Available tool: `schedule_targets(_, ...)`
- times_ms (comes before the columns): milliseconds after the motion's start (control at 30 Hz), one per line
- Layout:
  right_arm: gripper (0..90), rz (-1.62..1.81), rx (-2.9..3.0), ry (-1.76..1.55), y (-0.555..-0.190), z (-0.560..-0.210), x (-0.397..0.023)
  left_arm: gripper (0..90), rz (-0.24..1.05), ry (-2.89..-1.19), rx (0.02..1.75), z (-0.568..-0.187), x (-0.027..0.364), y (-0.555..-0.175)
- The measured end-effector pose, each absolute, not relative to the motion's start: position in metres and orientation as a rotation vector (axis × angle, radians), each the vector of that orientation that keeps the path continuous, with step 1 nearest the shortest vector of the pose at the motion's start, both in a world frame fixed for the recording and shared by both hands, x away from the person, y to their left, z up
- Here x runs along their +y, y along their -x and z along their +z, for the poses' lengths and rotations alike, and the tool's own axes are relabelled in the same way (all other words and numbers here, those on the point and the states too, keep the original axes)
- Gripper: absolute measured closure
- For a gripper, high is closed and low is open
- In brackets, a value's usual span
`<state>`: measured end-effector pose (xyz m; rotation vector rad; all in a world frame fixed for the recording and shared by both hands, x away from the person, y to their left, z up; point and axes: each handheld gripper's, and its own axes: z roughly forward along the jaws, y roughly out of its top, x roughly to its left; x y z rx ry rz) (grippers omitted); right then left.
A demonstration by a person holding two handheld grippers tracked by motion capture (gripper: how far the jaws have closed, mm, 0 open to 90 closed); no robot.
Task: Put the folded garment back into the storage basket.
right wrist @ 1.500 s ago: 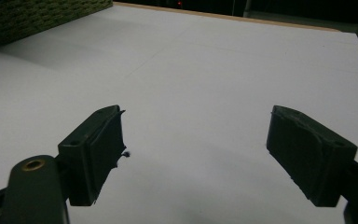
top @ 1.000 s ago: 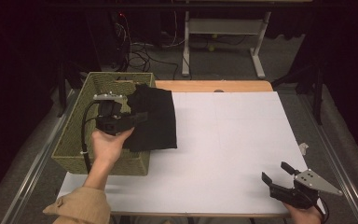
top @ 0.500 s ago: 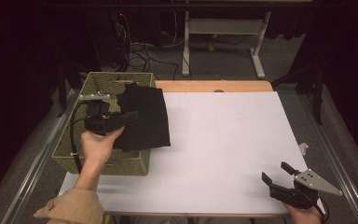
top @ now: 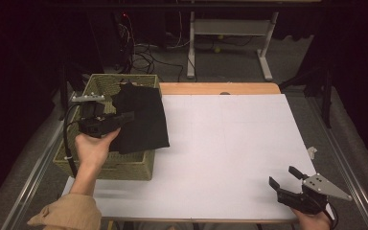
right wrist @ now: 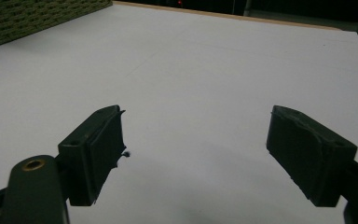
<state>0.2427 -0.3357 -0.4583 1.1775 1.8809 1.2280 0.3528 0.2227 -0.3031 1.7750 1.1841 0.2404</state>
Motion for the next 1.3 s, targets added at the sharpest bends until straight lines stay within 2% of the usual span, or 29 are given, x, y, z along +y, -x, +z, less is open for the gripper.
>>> schedule_targets(1300,19.2,1.227,1.883,-1.177,-0.243,-0.458,-0.335,68.3,0.332,-1.699,1.274,-0.300,0.272,-0.343)
